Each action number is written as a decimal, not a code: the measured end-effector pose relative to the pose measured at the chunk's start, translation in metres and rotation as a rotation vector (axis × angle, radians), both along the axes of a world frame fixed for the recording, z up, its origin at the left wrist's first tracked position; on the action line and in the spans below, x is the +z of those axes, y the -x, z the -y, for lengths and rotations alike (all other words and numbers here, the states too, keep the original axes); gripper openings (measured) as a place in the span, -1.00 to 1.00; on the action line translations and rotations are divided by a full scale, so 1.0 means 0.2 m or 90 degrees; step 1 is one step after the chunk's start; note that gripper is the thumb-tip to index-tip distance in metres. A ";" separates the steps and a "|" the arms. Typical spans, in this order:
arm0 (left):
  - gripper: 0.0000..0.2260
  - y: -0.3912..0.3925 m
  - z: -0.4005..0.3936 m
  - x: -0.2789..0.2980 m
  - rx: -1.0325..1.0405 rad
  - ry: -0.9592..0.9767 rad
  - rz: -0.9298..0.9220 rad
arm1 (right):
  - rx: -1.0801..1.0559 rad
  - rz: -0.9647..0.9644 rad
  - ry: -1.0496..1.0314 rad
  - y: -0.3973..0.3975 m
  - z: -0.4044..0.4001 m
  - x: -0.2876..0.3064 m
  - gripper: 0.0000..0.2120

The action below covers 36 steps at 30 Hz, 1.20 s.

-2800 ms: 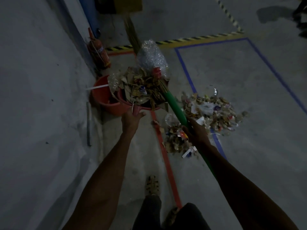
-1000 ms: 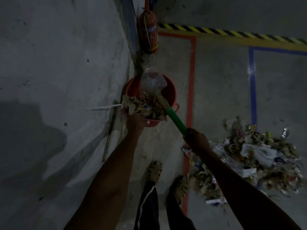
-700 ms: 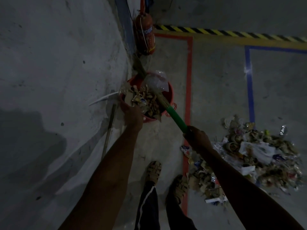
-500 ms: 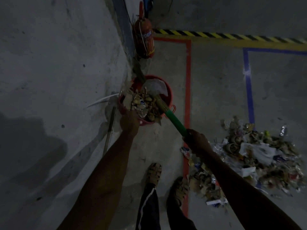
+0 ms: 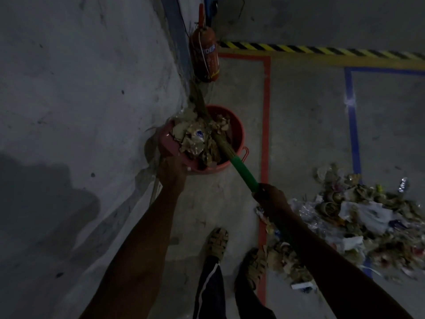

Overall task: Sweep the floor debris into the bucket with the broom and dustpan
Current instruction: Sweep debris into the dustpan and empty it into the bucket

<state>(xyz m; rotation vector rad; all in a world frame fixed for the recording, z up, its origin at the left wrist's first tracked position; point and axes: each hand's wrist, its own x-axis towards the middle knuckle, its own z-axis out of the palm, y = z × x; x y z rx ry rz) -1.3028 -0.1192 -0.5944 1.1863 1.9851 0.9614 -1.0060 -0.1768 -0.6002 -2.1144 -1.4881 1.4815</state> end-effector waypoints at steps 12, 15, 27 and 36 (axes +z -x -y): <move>-0.61 0.04 -0.04 0.10 -0.020 0.059 -0.291 | -0.039 -0.050 0.009 0.03 0.00 0.03 -0.57; -0.46 0.08 -0.07 0.12 -0.044 0.208 -0.311 | -0.034 -0.058 -0.002 0.04 0.01 0.03 -0.58; -0.45 0.12 -0.09 0.03 -0.039 0.258 -0.255 | -0.045 -0.066 0.011 0.06 0.03 -0.03 -0.63; -0.40 0.15 -0.14 0.08 -0.090 0.199 -0.337 | -0.059 -0.081 -0.002 0.11 0.01 0.02 -0.64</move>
